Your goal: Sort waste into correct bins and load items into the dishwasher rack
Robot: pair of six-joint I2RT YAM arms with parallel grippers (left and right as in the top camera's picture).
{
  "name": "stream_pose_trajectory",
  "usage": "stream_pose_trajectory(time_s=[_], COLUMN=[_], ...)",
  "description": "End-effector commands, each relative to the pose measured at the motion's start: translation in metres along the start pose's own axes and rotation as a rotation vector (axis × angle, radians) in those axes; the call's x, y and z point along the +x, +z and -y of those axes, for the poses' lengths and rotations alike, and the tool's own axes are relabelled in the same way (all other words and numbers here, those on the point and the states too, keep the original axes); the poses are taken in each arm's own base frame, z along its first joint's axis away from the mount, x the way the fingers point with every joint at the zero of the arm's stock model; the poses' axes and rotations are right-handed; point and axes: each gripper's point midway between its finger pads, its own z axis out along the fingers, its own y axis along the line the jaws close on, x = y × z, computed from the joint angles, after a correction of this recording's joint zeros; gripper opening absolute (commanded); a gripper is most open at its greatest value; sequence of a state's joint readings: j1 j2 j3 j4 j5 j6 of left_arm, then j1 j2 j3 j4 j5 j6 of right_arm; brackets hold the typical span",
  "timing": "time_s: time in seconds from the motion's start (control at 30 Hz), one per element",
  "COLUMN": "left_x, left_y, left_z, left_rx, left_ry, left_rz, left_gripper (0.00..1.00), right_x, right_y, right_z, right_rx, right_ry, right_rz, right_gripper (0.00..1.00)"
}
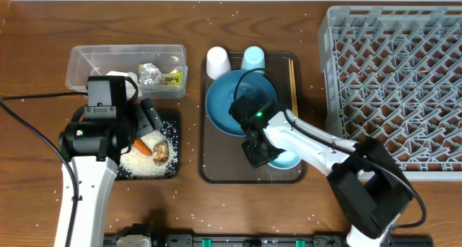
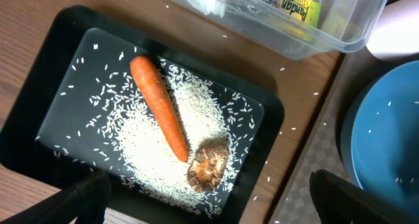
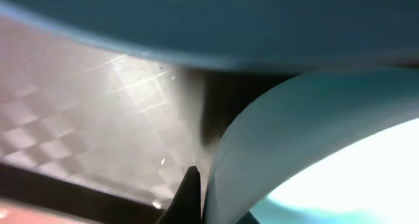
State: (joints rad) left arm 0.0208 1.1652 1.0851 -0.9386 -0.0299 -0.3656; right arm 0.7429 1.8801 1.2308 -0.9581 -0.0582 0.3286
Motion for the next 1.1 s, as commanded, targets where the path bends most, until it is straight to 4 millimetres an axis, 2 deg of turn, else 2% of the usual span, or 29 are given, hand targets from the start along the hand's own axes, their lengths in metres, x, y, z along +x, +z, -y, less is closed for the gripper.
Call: stream_pose_trajectory(time_s=[0.0, 0.1, 0.2, 0.33, 0.37, 0.43, 0.53, 0.67, 0.8, 0.93, 1.07], left_x=[0.0, 0.0, 0.0, 0.0, 0.0, 0.0, 0.0, 0.0, 0.0, 0.0, 0.0], left_y=[0.001, 0.001, 0.001, 0.001, 0.001, 0.001, 0.001, 0.001, 0.001, 0.001, 0.001], left_z=[-0.002, -0.002, -0.002, -0.002, -0.002, -0.002, -0.002, -0.002, -0.002, -0.002, -0.002], left_rx=[-0.012, -0.012, -0.012, -0.012, -0.012, -0.012, -0.012, -0.012, -0.012, -0.012, -0.012], left_ry=[0.004, 0.004, 0.004, 0.004, 0.004, 0.004, 0.004, 0.004, 0.004, 0.004, 0.004], left_rz=[-0.003, -0.003, -0.003, -0.003, -0.003, -0.003, -0.003, -0.003, -0.003, -0.003, -0.003], left_gripper=[0.98, 0.98, 0.98, 0.98, 0.98, 0.98, 0.98, 0.98, 0.98, 0.98, 0.98], right_x=[-0.014, -0.022, -0.024, -0.022, -0.022, -0.022, -0.023, -0.024, -0.03, -0.048, -0.062], right_y=[-0.05, -0.096, -0.145, -0.2, -0.208, -0.231, -0.254, -0.274, -0.286, -0.275, -0.256], right_z=[-0.015, -0.011, 0.014, 0.065, 0.076, 0.109, 0.152, 0.2, 0.231, 0.273, 0.301], right_rx=[-0.173, -0.272, -0.336, -0.375, -0.38, -0.395, -0.435, -0.544, -0.692, -0.789, -0.856], right_ry=[-0.023, -0.039, -0.008, 0.052, 0.056, 0.089, 0.145, 0.15, 0.089, 0.094, 0.073], right_rz=[0.117, 0.246, 0.393, 0.591, 0.63, 0.74, 0.869, 1.019, 1.15, 1.216, 1.248], right_gripper=[0.01, 0.01, 0.01, 0.01, 0.01, 0.01, 0.01, 0.01, 0.01, 0.01, 0.01])
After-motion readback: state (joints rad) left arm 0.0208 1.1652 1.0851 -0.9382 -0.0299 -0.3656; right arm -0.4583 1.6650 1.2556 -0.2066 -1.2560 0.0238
